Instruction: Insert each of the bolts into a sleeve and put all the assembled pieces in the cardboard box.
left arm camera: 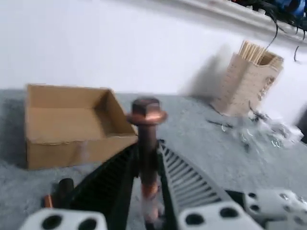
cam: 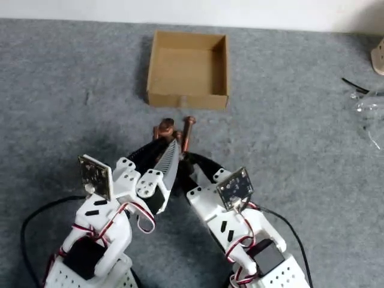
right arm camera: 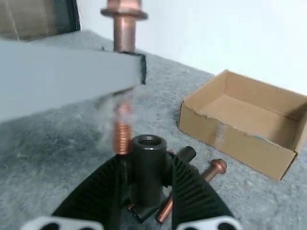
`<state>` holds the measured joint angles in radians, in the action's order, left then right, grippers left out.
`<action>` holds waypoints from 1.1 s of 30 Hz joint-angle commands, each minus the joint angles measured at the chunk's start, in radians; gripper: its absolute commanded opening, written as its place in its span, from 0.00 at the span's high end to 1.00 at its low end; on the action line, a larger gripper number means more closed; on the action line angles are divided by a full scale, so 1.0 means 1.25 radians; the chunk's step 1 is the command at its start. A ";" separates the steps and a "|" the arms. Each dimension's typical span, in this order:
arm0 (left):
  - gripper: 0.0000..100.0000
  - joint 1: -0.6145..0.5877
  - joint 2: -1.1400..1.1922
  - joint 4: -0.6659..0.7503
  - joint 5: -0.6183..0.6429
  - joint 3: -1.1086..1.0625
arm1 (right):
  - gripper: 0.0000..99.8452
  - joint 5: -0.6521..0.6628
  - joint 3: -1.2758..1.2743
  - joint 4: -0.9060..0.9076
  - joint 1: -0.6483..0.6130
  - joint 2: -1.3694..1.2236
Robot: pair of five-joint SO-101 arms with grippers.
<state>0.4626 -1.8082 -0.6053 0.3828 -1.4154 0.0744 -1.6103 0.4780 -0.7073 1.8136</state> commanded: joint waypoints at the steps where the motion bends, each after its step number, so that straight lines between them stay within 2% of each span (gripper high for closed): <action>1: 0.99 -0.009 -0.010 0.036 0.006 0.007 | 1.00 0.009 0.015 -0.029 -0.026 0.017; 12: 0.99 -0.018 -0.010 0.081 0.012 0.087 | 1.00 0.009 0.012 -0.029 -0.029 0.017; 30: 0.99 0.006 -0.010 0.082 0.012 -0.015 | 1.00 0.009 0.015 -0.025 -0.057 0.017; 33: 0.99 0.006 -0.010 0.083 0.012 -0.025 | 1.00 0.044 0.015 -0.025 -0.064 0.017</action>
<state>0.4519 -1.8082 -0.5209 0.3936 -1.4507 0.0775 -1.6118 0.4780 -0.7672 1.8136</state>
